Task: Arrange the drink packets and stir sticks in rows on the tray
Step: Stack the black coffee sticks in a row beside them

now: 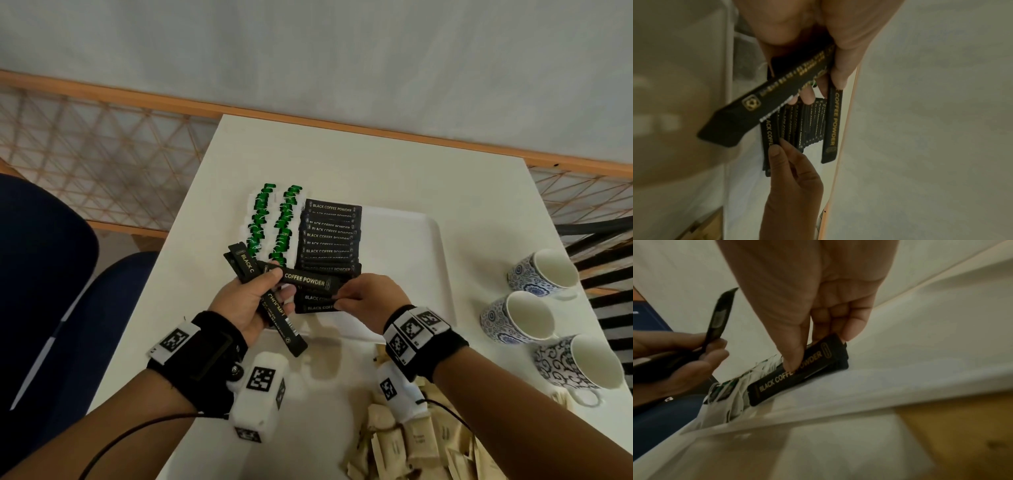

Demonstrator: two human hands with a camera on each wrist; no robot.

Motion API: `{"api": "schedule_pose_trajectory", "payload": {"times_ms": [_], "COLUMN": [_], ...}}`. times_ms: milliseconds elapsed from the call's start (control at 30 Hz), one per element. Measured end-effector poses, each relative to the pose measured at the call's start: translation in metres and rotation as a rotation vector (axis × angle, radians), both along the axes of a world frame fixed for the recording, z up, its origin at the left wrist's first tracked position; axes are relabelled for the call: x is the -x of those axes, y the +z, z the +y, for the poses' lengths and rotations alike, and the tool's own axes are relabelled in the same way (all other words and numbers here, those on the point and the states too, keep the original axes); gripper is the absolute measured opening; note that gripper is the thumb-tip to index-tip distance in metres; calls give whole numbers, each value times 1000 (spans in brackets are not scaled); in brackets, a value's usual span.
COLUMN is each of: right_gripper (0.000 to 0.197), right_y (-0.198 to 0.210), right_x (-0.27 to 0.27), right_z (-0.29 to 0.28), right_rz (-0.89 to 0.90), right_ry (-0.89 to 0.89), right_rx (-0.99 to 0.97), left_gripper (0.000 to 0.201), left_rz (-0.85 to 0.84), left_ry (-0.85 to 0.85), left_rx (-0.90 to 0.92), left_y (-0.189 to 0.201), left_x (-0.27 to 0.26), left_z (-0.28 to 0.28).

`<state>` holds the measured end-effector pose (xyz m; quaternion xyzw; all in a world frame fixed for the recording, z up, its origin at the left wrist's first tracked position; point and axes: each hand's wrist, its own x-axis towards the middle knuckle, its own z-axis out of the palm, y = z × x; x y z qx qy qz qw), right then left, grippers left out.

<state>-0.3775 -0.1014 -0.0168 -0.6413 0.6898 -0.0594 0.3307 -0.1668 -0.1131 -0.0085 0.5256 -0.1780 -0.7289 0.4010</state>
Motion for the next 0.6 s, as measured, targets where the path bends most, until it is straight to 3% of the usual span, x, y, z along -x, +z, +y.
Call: {"api": "schedule_pose_trajectory", "payload": {"times_ms": [133,267,467,600], "right_gripper": [14,6,11,7], "right_y": [-2,-5,-10,-6], "right_x": [-4,-4,-2,6], "right_z": [-3,-5,-8,-11], "right_rz": [77,81,78,-44], "right_ry": [90,63,72,-77], "right_rx": [56,87,139,200], "left_gripper": [10,10,8,11], "left_rz": [-15,-14,-38,-58], "left_ry": [49,45,19,-8], "left_rx": [-6,3,5,-10], "left_y": [-1,-1,-2,-3], "left_x": [0,1,6,9], "left_z": [-5,-7,-6,-4]}}
